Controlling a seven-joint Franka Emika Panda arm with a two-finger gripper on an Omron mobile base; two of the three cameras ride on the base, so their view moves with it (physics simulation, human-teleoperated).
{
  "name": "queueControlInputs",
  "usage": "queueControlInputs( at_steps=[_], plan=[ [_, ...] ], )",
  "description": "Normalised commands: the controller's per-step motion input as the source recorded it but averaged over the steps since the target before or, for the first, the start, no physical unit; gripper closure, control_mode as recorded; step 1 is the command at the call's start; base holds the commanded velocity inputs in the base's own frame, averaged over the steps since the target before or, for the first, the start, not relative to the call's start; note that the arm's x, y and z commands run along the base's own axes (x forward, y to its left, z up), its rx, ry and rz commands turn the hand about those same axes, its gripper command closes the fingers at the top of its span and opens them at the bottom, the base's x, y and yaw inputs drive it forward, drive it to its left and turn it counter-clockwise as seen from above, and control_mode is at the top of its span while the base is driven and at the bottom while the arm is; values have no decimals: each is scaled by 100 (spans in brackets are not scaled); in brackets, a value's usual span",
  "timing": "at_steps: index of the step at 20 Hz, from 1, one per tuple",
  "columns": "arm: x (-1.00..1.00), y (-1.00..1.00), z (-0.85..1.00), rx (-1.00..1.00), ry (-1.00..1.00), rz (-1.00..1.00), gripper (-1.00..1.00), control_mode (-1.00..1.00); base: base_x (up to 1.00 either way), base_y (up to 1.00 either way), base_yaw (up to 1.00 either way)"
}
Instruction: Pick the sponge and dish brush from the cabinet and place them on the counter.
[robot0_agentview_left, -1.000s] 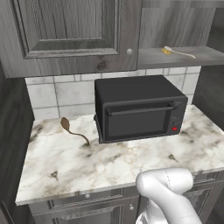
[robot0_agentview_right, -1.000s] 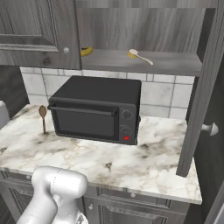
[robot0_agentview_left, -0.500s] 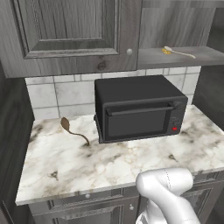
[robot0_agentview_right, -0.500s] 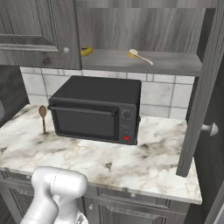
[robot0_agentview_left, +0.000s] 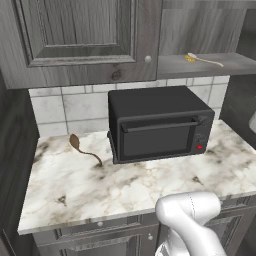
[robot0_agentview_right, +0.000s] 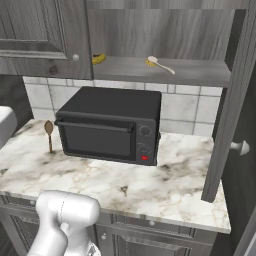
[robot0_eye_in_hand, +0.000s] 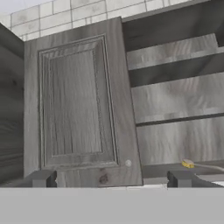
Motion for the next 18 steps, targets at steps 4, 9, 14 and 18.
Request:
queueControlInputs(
  at_steps=[4, 9, 14, 18],
  plan=[
    [19, 25, 0, 0, -3, -3, -100, -100, 0, 0, 0],
    [26, 13, 1, 0, 0, 0, -100, -100, 0, 0, 0],
    [18, 0, 0, -2, 0, 0, -100, -100, 0, 0, 0],
    [21, 0, 0, -2, 0, -3, -100, -100, 0, 0, 0]
  ],
)
